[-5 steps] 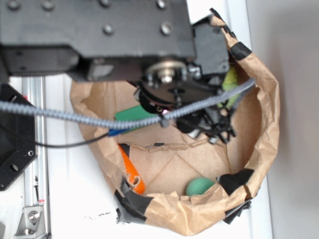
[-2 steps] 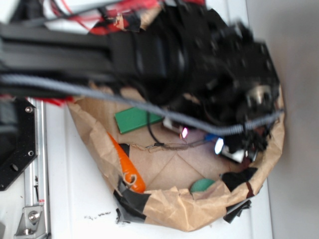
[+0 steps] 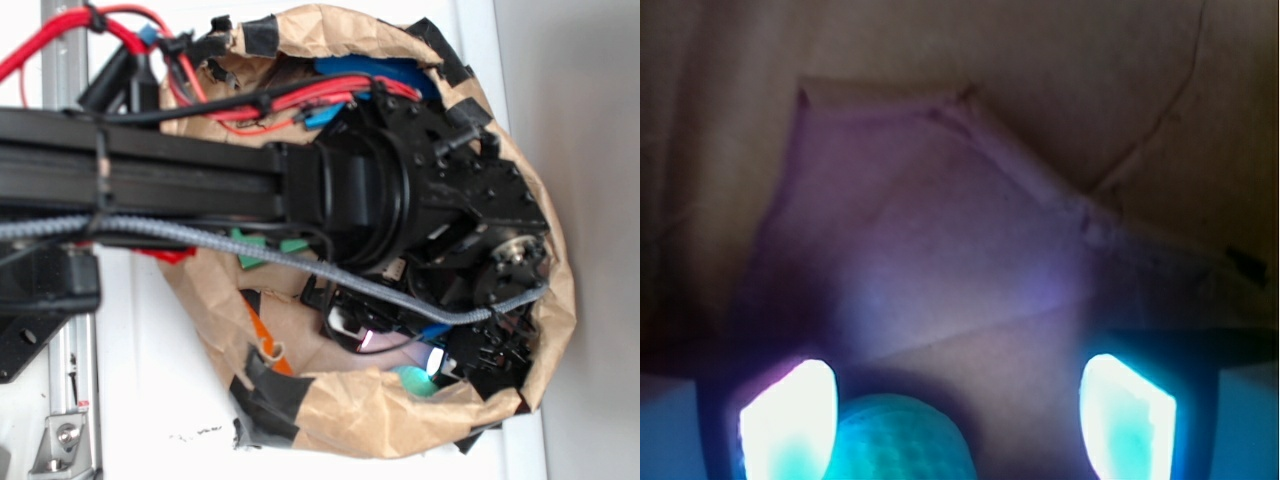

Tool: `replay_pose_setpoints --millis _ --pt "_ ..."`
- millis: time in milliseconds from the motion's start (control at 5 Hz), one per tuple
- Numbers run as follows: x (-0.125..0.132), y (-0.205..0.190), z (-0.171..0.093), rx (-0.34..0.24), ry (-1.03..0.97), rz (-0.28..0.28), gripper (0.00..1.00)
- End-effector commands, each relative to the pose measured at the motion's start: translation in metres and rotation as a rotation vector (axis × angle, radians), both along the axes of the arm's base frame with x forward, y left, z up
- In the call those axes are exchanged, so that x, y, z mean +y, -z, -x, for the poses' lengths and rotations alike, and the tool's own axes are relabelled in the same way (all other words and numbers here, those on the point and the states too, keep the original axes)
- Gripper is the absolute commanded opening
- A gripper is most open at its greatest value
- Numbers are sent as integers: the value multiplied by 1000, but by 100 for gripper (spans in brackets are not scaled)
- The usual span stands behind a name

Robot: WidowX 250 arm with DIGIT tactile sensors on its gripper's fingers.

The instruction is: Grab the green ball.

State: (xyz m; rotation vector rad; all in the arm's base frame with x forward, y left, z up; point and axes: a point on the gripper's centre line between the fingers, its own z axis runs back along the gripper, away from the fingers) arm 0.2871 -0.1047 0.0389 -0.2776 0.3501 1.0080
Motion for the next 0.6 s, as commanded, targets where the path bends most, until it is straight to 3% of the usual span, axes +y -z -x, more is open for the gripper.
replay_pose_setpoints --millis 0,200,400 --pt "-28 0 20 23 40 74 0" --pt "-22 -3 25 -1 48 47 0" --pt "-3 -12 28 -68 43 22 0"
